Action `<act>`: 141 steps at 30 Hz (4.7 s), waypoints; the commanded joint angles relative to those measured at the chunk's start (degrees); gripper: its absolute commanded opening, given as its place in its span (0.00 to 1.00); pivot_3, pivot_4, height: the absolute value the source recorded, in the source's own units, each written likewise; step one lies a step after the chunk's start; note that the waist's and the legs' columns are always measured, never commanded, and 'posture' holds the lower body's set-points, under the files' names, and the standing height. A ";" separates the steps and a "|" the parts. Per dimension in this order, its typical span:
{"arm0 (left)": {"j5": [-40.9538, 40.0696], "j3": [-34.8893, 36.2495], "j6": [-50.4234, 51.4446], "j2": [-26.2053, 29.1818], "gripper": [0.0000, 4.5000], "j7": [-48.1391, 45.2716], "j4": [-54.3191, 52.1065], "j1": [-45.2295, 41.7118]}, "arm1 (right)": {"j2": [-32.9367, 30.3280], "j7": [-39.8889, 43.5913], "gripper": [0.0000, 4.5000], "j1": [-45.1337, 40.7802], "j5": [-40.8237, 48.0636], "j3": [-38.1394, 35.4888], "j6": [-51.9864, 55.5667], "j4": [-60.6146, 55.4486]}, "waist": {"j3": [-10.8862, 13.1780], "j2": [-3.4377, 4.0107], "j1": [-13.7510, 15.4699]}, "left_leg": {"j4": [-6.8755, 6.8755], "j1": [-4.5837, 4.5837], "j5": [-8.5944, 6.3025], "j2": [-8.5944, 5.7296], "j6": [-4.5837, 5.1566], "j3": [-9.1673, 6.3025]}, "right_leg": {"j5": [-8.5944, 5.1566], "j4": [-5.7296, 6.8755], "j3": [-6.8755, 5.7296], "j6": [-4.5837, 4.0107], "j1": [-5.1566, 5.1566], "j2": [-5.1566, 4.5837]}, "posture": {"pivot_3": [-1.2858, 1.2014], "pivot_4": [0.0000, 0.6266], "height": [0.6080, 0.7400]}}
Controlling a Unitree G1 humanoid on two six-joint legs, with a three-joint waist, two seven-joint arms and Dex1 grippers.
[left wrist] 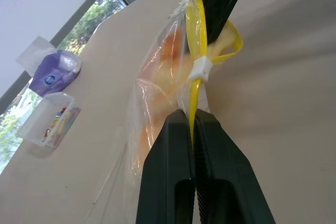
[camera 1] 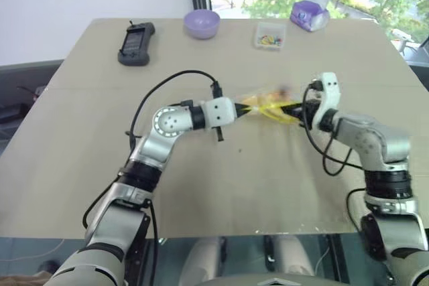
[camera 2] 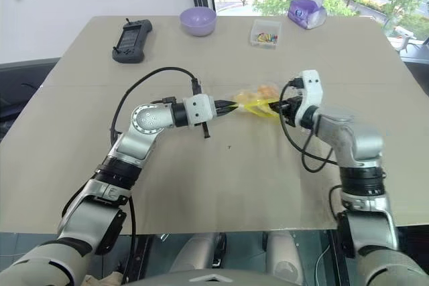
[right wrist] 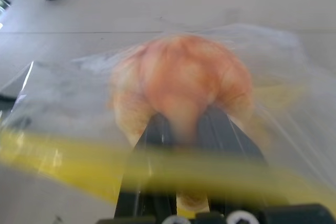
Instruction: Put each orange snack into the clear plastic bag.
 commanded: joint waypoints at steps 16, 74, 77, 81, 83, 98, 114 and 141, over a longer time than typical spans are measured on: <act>-7.92 8.39 15.65 -2.52 0.00 4.62 1.76 -4.06 | -13.56 8.72 0.73 10.25 -8.03 2.23 -19.13 -19.96 | 0.01 0.01 -0.23 | 0.00 -0.11 -0.01 -0.05 0.02 0.03 | 0.00 0.02 0.01 0.03 -0.14 0.00 | 0.52 0.24 1.00; -7.35 5.40 -2.66 -0.60 0.00 -0.99 3.27 2.67 | -22.38 12.51 0.21 31.58 -35.36 7.43 -49.51 -16.45 | 0.03 0.03 0.23 | 0.30 -0.65 0.04 -0.13 0.18 0.11 | 0.32 0.05 0.20 0.13 -0.56 -0.02 | 0.52 0.24 1.00; -8.05 5.28 -1.32 -0.36 0.00 -2.71 3.95 1.99 | -24.57 14.68 0.39 33.84 -33.47 3.91 -45.71 -23.06 | 0.04 0.06 0.21 | 0.25 0.25 -0.04 -0.08 0.47 0.13 | 0.37 -0.14 0.22 0.15 0.36 0.05 | 0.52 0.24 1.00; -9.57 5.13 0.81 -0.62 0.00 -5.47 4.70 0.19 | -24.71 17.44 0.39 30.12 -29.30 4.12 -40.15 -30.93 | 0.06 0.01 -0.12 | 0.24 0.70 -0.04 0.02 0.47 0.12 | 0.36 -0.17 0.22 0.16 0.78 0.15 | 0.52 0.24 1.00; -10.15 5.41 2.15 -1.29 0.00 -5.93 4.77 -0.95 | -23.41 17.77 0.39 25.58 -29.21 6.96 -37.84 -32.38 | 0.06 0.00 -0.09 | 0.21 0.75 -0.04 0.08 0.47 0.11 | 0.36 -0.18 0.22 0.16 0.82 0.20 | 0.52 0.24 1.00; -10.78 5.31 7.35 -2.88 0.00 -6.88 1.55 -3.03 | -11.51 16.72 0.39 -0.43 -45.10 27.23 -44.68 -12.48 | 0.05 -0.03 0.10 | 0.00 -0.10 0.10 0.04 0.18 0.02 | 0.41 -0.73 0.15 0.14 0.09 0.21 | 0.52 0.24 1.00; -10.25 5.63 7.76 -2.27 0.00 -6.34 2.20 -3.22 | -11.54 18.60 0.39 0.05 -47.05 25.84 -43.67 -16.43 | 0.05 -0.03 -0.03 | -0.05 -0.10 0.10 0.03 0.18 0.03 | 0.41 -0.66 0.17 0.13 0.03 0.21 | 0.52 0.24 1.00; -11.37 6.83 7.01 -1.52 0.00 -6.63 2.45 -3.05 | -14.77 18.77 0.01 3.67 -46.98 23.20 -42.99 -17.33 | 0.05 -0.03 0.03 | -0.06 -0.10 0.10 0.03 0.19 0.03 | 0.41 -0.66 0.18 0.13 0.03 0.21 | 0.52 0.24 1.00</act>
